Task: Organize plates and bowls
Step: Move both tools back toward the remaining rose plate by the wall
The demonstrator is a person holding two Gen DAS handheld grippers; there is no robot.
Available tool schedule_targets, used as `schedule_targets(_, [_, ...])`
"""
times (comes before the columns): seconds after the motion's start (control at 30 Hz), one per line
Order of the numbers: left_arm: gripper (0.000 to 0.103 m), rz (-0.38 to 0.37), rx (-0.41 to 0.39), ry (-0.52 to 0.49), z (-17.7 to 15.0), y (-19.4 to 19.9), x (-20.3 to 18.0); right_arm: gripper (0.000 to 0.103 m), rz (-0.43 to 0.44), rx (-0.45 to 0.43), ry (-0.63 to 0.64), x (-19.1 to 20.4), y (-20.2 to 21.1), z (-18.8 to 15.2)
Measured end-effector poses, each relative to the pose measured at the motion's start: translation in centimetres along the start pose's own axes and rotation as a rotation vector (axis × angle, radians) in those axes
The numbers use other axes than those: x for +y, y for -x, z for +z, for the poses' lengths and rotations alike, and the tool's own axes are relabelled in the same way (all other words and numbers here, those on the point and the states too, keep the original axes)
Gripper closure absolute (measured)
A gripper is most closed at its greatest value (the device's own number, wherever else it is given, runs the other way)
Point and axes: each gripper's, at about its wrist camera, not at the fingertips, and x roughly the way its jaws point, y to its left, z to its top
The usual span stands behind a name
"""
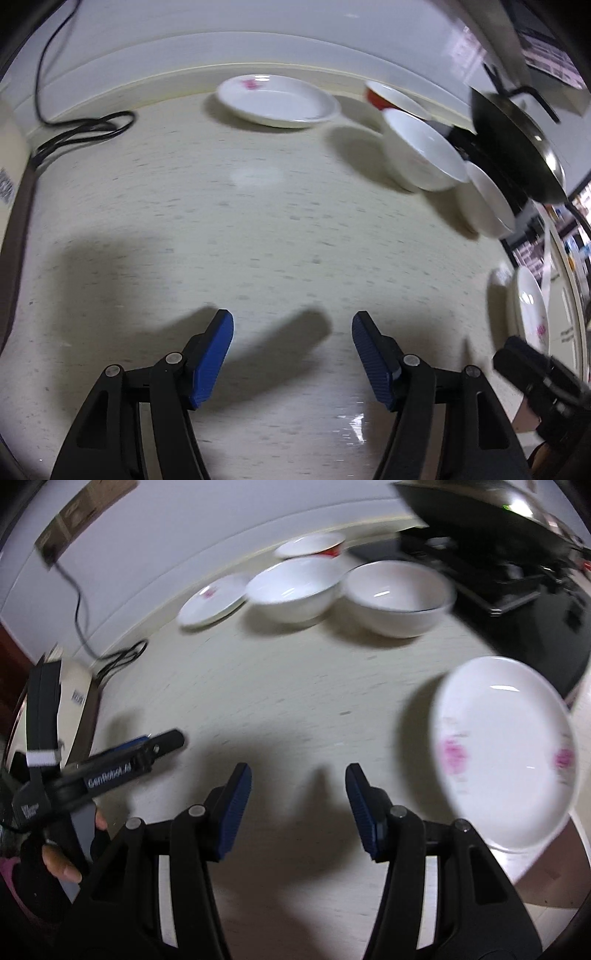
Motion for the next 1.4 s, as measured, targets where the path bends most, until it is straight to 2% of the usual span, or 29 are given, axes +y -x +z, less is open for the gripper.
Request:
schedule_targets(0.17, [0.034,0.011,-0.014,0.038,0.7,0.1,2.1,0.046,0.041,0.059,0.066,2.6,-2.2,0.2])
schedule_targets(0.53, [0.034,0.025,-0.065,0.116,3.1,-0.1,5.9,0.045,0.065,0.103,0.180,6.8,-5.9,3.1])
schedule_targets(0.83, [0.034,0.050,-0.114,0.191,5.7,-0.8,9.2,0.045,0.081,0.095,0.227,9.4,-9.0,6.3])
schedule_targets(1.07, [0.034,0.017,-0.144,0.243,9.1,-1.9,10.3,0.045,0.102,0.082,0.213,10.6,-11.0,9.2])
schedule_targets(1.4, [0.034,-0.023,-0.165,0.295,11.9,-3.1,11.5,0.045,0.093,0.093,0.226,11.7,-12.9,10.7])
